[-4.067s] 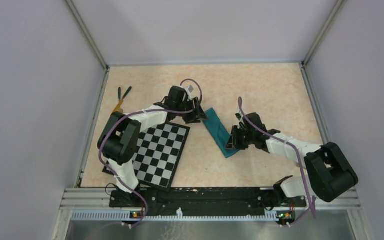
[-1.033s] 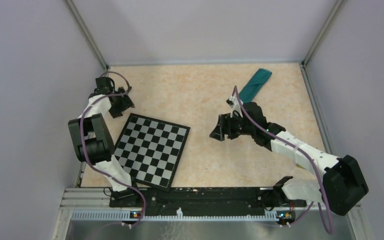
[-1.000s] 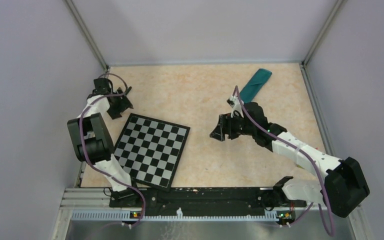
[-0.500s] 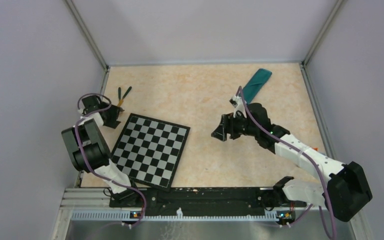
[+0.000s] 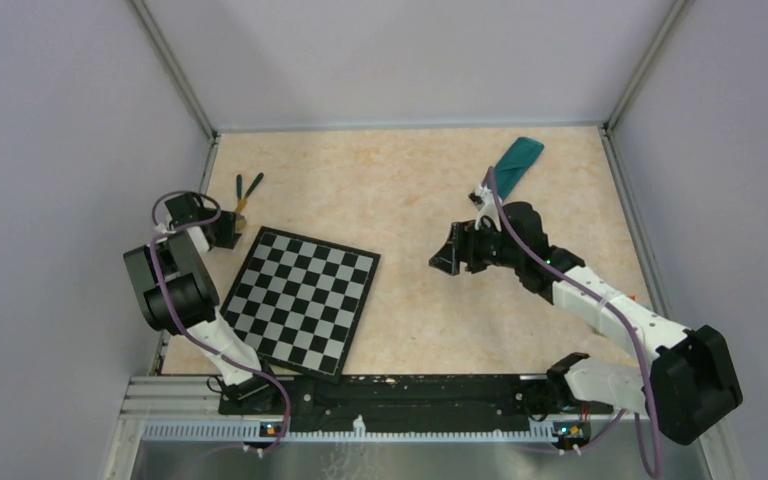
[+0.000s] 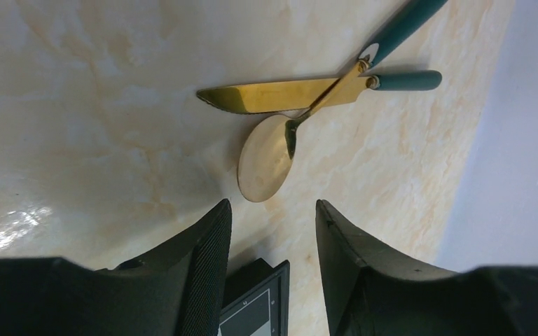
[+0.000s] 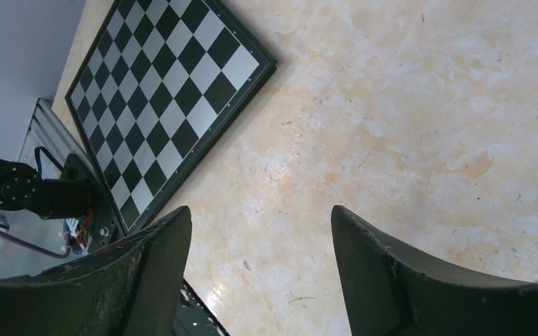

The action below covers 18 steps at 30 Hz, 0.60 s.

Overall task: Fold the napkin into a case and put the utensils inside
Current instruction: Pick up the spoon from the corner of the board.

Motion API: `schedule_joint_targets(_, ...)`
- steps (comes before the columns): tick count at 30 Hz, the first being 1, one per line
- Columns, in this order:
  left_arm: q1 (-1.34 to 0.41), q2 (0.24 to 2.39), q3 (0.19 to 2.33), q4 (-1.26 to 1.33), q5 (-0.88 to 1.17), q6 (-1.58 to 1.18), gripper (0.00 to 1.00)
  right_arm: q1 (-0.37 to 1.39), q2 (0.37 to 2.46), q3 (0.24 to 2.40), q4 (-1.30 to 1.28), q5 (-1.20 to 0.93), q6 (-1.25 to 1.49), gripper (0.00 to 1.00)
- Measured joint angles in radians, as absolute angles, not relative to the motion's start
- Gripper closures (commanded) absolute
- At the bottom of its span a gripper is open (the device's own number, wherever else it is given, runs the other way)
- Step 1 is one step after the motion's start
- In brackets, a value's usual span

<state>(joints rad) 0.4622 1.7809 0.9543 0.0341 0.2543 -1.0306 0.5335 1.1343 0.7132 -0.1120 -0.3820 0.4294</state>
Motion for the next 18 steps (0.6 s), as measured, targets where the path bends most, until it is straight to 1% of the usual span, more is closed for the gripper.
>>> schedule_joint_targets(3, 0.462, 1.781, 0.944, 0.034, 0.223, -1.046, 0.48, 0.52, 1.135, 0.713, -0.112, -0.386, 0.43, 0.28)
schedule_joint_targets(9, 0.462, 1.811, 0.942, 0.078, 0.229, -1.064, 0.58, 0.513, 1.135, 0.712, -0.112, -0.382, 0.43, 0.28)
schedule_joint_targets(13, 0.462, 1.84, 0.942, 0.133, 0.242, -1.083, 0.68, 0.513, 1.135, 0.711, -0.115, -0.366, 0.429, 0.27)
schedule_joint_targets(15, 0.462, 1.853, 0.943, 0.154, 0.246, -1.088, 0.78, 0.513, 1.134, 0.711, -0.122, -0.349, 0.427, 0.27)
schedule_joint_targets(18, 0.462, 1.864, 0.946, 0.162, 0.245, -1.085, 0.88, 0.512, 1.133, 0.712, -0.133, -0.319, 0.419, 0.27)
